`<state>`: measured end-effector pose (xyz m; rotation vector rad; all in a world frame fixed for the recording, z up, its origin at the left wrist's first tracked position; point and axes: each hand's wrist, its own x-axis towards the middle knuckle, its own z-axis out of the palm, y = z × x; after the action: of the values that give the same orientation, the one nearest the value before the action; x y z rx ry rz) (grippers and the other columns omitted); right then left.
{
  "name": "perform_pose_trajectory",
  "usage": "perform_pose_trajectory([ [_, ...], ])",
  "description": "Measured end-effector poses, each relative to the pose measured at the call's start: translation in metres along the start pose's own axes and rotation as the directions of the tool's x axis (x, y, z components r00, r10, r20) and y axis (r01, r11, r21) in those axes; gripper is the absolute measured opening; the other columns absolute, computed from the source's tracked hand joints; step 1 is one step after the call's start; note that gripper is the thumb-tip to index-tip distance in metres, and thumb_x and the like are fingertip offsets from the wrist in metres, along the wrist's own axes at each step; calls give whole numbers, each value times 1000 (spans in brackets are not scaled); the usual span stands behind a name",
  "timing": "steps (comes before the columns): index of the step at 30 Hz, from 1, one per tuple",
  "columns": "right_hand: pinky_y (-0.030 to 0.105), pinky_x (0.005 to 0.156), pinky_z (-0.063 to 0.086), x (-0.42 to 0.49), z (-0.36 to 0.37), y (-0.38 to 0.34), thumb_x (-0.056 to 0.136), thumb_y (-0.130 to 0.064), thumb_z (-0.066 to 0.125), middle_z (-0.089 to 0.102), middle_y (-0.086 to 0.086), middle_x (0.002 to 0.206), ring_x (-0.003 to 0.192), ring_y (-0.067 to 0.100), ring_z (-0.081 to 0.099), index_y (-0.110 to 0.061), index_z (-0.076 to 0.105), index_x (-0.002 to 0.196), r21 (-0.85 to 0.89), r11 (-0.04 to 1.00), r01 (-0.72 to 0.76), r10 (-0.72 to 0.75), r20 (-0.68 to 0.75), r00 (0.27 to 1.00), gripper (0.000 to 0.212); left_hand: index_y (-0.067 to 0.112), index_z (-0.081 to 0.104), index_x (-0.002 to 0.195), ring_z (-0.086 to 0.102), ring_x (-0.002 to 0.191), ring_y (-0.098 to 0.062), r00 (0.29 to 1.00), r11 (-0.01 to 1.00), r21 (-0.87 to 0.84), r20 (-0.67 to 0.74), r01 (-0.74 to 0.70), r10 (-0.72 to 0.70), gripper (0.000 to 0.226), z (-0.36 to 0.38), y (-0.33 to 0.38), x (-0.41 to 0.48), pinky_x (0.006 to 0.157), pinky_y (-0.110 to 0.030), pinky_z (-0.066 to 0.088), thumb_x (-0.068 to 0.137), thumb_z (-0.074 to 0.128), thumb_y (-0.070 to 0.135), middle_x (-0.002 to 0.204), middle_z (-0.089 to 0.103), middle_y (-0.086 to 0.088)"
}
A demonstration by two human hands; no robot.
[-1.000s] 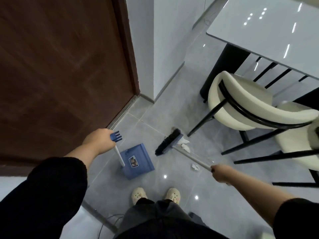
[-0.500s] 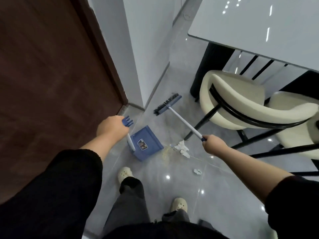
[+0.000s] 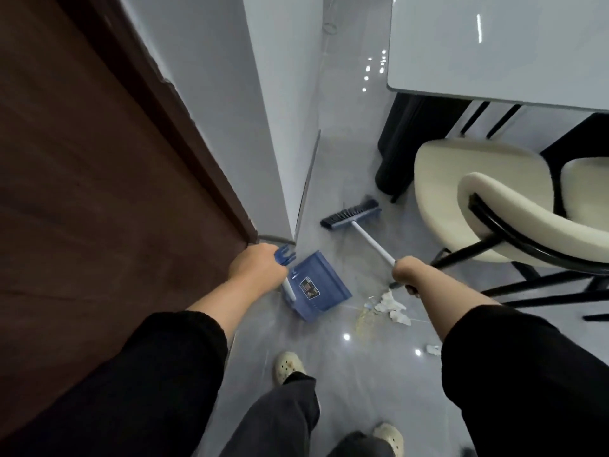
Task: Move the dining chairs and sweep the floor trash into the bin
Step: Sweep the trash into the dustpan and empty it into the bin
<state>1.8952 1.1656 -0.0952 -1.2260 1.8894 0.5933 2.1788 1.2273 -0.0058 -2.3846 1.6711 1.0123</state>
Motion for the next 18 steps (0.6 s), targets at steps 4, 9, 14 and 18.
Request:
perform_pose_trajectory([
  [4, 26, 44, 32, -35, 35, 32, 99, -13, 35, 38, 7, 69, 52, 17, 37, -5, 43, 139, 17, 999, -31, 31, 19, 999, 41, 16, 46, 58, 59, 82, -31, 999, 999, 35, 22, -32, 32, 29, -6, -12, 0, 69, -29, 46, 85, 52, 27, 78, 59, -7],
  [9, 26, 43, 36, -58, 88, 73, 97, -11, 33, 47, 11, 85, 60, 22, 45, -11, 41, 141, 106, 993, -57, 55, 22, 998, 45, 15, 62, 80, 61, 87, -31, 998, 992, 112, -17, -63, 66, 21, 0, -23, -17, 73, -29, 48, 89, 51, 30, 91, 66, -9],
  [14, 24, 60, 43, -94, 142, 119, 98, -14, 31, 51, 11, 122, 97, 28, 50, -12, 34, 146, 41, 997, -61, 60, 19, 998, 48, 19, 58, 78, 62, 88, -32, 996, 987, 150, -60, -50, 60, 28, 28, -39, -50, 73, -29, 47, 92, 47, 41, 94, 67, -8],
  [18, 36, 89, 51, -126, 190, 156, 95, -15, 35, 54, 12, 127, 111, 29, 58, -16, 37, 143, -32, 997, -73, 75, 51, 996, 48, 17, 60, 78, 61, 83, -31, 989, 976, 196, -87, -97, 116, 26, 45, -40, -78, 72, -30, 50, 91, 48, 36, 89, 66, -7],
])
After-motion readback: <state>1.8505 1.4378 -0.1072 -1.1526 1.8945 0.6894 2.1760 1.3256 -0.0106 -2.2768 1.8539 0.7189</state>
